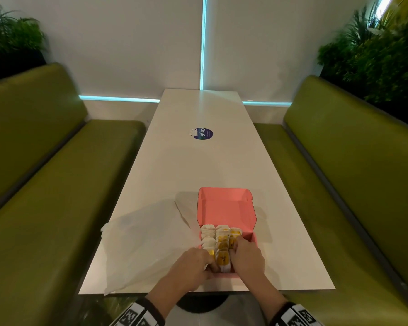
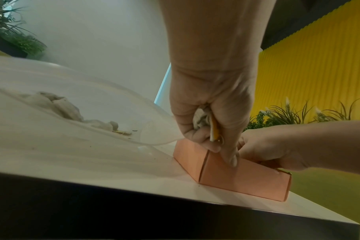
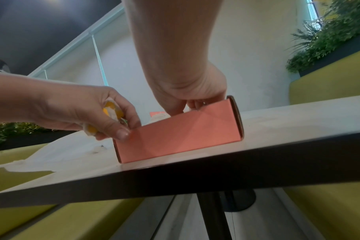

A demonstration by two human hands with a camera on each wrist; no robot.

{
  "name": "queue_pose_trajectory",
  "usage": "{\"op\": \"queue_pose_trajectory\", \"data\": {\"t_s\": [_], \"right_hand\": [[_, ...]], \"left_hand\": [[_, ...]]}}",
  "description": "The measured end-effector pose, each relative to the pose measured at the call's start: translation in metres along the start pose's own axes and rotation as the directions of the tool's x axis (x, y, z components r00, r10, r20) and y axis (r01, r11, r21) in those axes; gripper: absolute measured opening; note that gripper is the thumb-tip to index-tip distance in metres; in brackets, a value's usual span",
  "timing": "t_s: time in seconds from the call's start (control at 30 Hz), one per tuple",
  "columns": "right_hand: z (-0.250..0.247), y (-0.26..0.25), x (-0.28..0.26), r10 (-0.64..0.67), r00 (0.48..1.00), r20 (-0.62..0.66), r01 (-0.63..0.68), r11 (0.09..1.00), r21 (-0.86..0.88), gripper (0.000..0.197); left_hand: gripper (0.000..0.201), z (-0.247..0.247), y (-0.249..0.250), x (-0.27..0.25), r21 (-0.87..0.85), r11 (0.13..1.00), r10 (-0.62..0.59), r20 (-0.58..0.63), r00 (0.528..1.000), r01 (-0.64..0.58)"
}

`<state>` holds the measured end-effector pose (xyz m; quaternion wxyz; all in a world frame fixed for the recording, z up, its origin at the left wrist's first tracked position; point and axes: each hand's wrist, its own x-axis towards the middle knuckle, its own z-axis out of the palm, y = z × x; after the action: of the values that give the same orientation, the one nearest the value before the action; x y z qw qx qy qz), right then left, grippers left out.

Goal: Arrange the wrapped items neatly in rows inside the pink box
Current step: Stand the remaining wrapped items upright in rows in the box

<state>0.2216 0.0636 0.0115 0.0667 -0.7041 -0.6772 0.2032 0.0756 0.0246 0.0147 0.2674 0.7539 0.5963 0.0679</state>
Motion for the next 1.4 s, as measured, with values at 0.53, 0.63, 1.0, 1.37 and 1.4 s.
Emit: {"op": "queue_pose_trajectory", "data": {"t_s": [0.53, 0.63, 1.0, 1.37, 1.4], "right_hand": [[-0.067, -0.018, -0.015, -0.365, 0.921, 0.136, 0.235, 0.799, 0.553, 0.010], [-0.069, -0.026, -0.020, -0.450, 0.862, 0.234, 0.239, 0.766, 0.597, 0.013], [-0.067, -0.036, -0.023, -0.418, 0.868, 0.268, 0.156, 0.742, 0.652, 0.006], [-0.085, -0.032, -0.019, -0.460, 0.864, 0.206, 0.176, 0.657, 0.733, 0.009], [-0.085, -0.032, -0.019, -0.462, 0.861, 0.210, 0.182, 0.667, 0.723, 0.009]], "left_hand": [[0.057, -0.029, -0.003, -0.006, -0.803, 0.595, -0.130, -0.136, 0.982, -0.032], [0.069, -0.029, -0.003, -0.006, -0.856, 0.514, -0.102, -0.124, 0.987, -0.054], [0.040, -0.033, -0.003, -0.012, -0.925, 0.369, -0.100, -0.142, 0.985, -0.096], [0.034, -0.045, 0.003, -0.015, -0.949, 0.303, -0.113, 0.056, 0.992, 0.089], [0.027, -0.046, 0.004, -0.016, -0.935, 0.341, -0.106, 0.065, 0.992, 0.098]]}}
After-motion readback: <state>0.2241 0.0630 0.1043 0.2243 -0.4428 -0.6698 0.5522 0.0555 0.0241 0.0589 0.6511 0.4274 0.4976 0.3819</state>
